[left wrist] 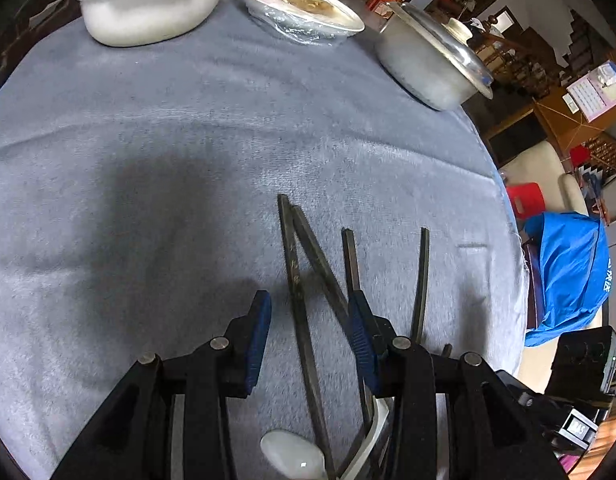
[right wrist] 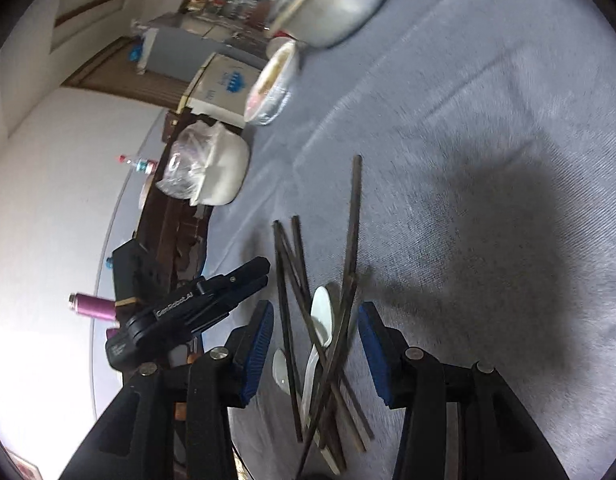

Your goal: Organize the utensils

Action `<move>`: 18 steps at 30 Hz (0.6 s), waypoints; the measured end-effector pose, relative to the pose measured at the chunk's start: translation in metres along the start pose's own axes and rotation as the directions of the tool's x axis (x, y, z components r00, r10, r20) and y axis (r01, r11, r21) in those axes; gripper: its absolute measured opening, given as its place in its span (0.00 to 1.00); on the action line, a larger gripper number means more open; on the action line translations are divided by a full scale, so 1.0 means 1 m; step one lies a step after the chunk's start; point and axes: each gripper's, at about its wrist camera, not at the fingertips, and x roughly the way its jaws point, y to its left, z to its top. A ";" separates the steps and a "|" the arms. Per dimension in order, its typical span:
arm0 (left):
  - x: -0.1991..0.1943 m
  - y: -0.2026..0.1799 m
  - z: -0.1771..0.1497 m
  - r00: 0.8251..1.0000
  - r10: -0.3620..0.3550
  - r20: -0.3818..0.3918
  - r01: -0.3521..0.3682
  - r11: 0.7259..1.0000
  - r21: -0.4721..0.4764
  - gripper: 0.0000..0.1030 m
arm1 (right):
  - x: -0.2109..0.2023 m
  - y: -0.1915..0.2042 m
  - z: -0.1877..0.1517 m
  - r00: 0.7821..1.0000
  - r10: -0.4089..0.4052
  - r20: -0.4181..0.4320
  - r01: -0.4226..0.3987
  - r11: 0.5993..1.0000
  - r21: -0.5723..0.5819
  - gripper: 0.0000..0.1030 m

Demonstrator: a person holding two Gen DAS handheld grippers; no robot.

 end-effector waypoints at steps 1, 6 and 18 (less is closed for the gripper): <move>0.004 -0.001 0.002 1.000 0.013 -0.004 -0.013 1.000 0.002 0.40 | 0.003 -0.001 0.000 1.000 -0.012 0.002 0.012 1.000 0.002 0.47; 0.012 -0.004 0.021 1.000 0.022 0.014 -0.022 1.000 -0.017 0.36 | 0.022 -0.006 0.004 0.998 -0.058 -0.033 0.059 0.998 0.027 0.29; -0.007 0.019 -0.002 0.999 0.033 0.037 -0.032 0.999 -0.032 0.00 | -0.022 0.007 -0.008 0.990 -0.083 0.119 0.090 0.994 -0.063 0.10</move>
